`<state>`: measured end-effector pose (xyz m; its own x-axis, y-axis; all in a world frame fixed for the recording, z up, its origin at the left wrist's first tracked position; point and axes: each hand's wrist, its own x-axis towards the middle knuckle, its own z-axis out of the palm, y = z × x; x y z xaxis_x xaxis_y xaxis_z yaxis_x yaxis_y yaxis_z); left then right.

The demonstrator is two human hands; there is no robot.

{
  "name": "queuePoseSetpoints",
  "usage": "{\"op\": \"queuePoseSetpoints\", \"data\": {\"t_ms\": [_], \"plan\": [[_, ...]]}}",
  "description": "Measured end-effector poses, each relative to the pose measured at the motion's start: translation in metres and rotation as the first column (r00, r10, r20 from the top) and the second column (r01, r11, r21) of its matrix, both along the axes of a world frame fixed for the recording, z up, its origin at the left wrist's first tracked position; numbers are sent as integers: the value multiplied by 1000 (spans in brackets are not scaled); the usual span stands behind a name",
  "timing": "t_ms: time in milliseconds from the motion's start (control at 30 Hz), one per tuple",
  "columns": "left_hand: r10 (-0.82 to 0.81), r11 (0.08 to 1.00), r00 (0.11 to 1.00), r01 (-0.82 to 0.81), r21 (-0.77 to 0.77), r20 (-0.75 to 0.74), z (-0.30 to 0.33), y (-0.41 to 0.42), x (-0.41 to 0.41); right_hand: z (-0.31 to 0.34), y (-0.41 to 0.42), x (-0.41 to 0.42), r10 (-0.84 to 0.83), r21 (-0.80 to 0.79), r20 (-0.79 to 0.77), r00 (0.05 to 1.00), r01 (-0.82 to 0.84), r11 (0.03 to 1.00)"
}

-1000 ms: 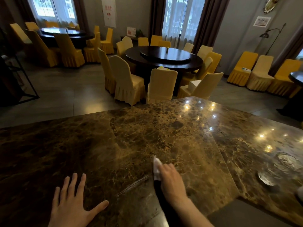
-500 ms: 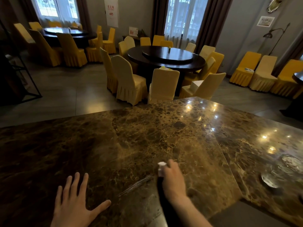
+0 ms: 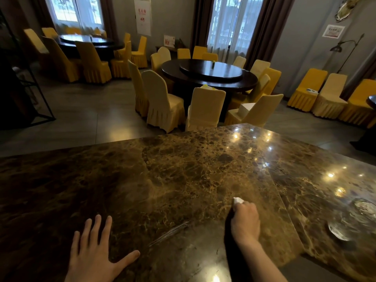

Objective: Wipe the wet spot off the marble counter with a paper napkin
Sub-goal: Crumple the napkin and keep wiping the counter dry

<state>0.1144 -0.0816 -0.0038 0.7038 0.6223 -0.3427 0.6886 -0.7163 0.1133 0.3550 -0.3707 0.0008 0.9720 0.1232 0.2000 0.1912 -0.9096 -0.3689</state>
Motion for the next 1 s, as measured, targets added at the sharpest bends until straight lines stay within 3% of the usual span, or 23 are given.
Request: {"op": "queuePoseSetpoints", "data": {"t_ms": [133,200,267,333,433,533,633,733,867,1000], "plan": [[-1,1000,1000,1,11,-13,1,0,0,-12,62,-53,257,95,-5,966,-255,962],[1,1000,1000,-1,10,-22,1,0,0,-18,78,-73,446,67,18,895,-446,893],[-4,1000,1000,4,6,-30,1,1,1,-16,72,-73,530,53,8,848,-529,847],[-9,1000,999,9,-1,-44,2,2,1,-14,50,-51,450,47,2,893,-450,892],[-12,1000,999,12,-6,-52,3,2,2,-11,-3,0,77,76,21,997,-79,994],[-13,1000,999,13,10,-43,3,2,2,-1,-24,22,-96,74,-25,995,98,992],[-9,1000,999,10,14,-38,2,-1,2,5,9,-1,-30,37,6,1000,29,999],[-9,999,1000,10,31,-27,1,1,0,1,56,-45,178,155,16,984,-179,972],[-18,1000,1000,18,26,-12,1,1,-1,-7,72,-75,442,95,76,894,-448,889],[-24,1000,1000,25,18,-7,1,1,-2,-3,29,-28,237,99,78,968,-244,965]]}}
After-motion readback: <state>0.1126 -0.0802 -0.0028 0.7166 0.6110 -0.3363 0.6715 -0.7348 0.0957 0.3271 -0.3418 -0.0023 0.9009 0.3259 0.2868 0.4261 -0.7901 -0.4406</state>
